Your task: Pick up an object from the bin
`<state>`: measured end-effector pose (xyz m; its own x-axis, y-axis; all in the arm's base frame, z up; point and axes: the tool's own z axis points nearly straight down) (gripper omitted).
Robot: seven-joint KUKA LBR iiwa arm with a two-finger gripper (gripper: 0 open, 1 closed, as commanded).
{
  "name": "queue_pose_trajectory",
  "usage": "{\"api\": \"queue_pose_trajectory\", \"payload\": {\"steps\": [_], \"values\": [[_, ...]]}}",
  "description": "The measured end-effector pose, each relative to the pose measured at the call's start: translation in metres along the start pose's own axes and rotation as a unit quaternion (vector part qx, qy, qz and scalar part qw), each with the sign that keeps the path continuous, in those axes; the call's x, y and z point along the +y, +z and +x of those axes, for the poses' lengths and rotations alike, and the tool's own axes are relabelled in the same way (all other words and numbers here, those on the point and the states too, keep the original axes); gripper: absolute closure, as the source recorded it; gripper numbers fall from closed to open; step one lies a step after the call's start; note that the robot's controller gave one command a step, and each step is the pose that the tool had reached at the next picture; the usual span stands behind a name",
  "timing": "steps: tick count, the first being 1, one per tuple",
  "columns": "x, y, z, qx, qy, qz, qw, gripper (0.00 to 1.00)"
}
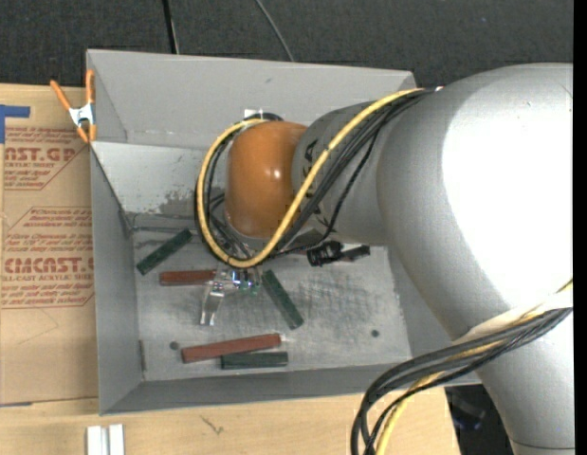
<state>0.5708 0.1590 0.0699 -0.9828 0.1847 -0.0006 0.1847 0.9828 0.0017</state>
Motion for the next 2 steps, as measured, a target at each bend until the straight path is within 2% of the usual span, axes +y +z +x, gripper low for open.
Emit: {"api": "queue_pose_trajectory", "payload": {"steps": [1,2], "values": [[0.0153,-0.0040,-0.0002,0.0002,0.057,-0.002,0.9984,1.00],[0.0153,-0.0040,-0.0002,0.0001,0.057,-0.002,0.9984,1.00]]}}
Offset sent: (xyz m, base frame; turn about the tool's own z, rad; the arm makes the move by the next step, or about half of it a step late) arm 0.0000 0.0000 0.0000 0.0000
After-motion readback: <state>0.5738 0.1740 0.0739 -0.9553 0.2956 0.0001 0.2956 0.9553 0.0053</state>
